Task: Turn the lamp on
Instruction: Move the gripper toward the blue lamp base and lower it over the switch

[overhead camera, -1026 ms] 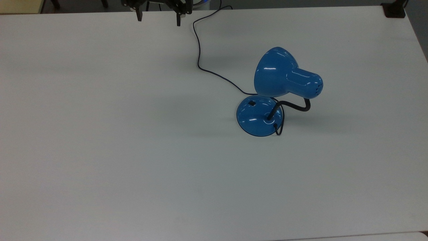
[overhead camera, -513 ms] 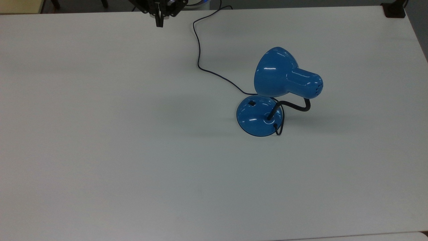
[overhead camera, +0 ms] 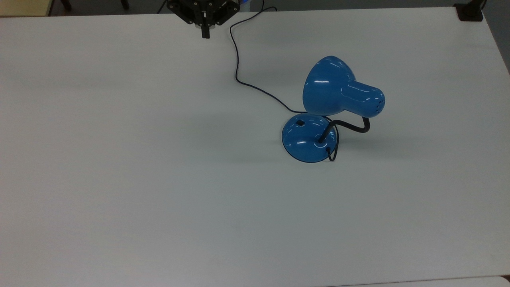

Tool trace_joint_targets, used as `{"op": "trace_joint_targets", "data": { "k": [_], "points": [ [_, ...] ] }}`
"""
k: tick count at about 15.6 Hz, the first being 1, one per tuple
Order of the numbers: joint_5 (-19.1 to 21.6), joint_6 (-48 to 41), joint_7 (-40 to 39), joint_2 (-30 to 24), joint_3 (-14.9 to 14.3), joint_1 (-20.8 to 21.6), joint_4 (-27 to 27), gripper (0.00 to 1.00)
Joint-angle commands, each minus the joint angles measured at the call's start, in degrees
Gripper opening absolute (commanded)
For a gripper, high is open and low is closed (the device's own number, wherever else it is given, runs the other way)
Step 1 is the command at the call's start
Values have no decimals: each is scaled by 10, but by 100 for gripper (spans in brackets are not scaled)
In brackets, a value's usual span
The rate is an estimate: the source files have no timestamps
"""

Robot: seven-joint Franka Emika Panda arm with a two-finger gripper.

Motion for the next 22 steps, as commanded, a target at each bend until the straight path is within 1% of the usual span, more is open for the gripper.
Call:
{"op": "trace_joint_targets", "data": {
  "k": [1,3,5,9,14,19,22],
  "points": [
    [3,45,-16,-6,-1,24,-46,0],
    [2,72,-19,-5,-1,40,-75,0],
    [2,100,-32,-4,-1,47,-96,0],
    [2,153,-33,0,-1,71,-138,0],
    [2,264,-33,10,0,112,-208,0],
    [2,362,-33,65,6,132,-209,0],
    [-1,401,-34,92,29,129,-207,0]
  ]
}}
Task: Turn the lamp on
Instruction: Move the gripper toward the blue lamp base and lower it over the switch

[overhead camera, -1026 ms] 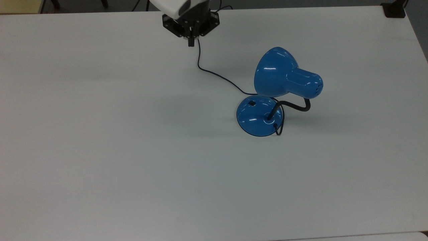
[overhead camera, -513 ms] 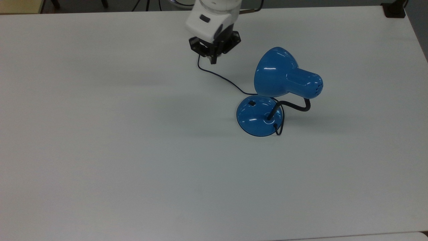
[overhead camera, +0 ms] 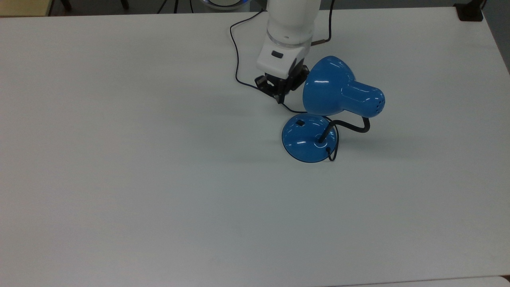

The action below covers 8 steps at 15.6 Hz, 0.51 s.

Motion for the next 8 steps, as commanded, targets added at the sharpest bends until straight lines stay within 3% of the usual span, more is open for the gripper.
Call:
{"op": "trace_joint_targets", "data": {
  "k": [1,8],
  "points": [
    [-5,52,-14,25,20,-1,-1,0],
    [-7,85,-104,40,25,-3,-1,0]
  ]
}}
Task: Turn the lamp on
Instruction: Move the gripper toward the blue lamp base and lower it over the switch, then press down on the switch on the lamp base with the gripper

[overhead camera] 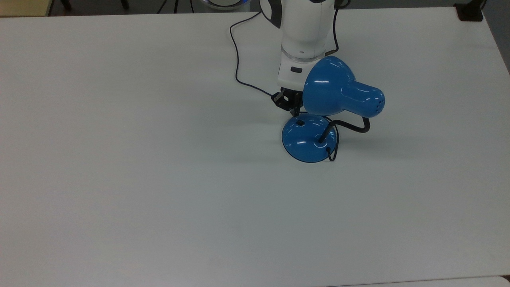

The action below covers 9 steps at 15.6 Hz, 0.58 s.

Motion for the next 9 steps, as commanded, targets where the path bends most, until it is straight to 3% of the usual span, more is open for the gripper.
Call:
{"op": "trace_joint_targets", "data": {
  "k": [1,9],
  "points": [
    [-4,14,-45,3,5,-4,-1,0],
    [-3,73,-70,31,45,-37,0,0]
  ]
}}
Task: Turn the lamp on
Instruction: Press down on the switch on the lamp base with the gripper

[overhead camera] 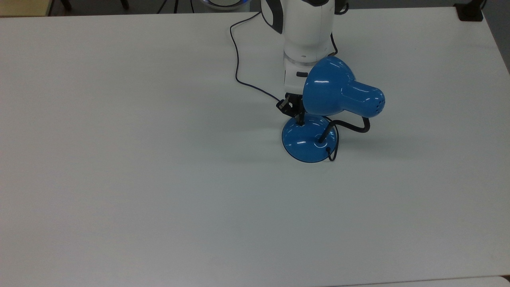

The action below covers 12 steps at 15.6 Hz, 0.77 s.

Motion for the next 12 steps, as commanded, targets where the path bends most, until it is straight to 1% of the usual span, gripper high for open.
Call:
{"op": "trace_joint_targets", "data": {
  "k": [1,12],
  "points": [
    [-3,32,-16,13,28,-26,0,0],
    [-5,36,-16,28,33,-27,1,0]
  ]
}}
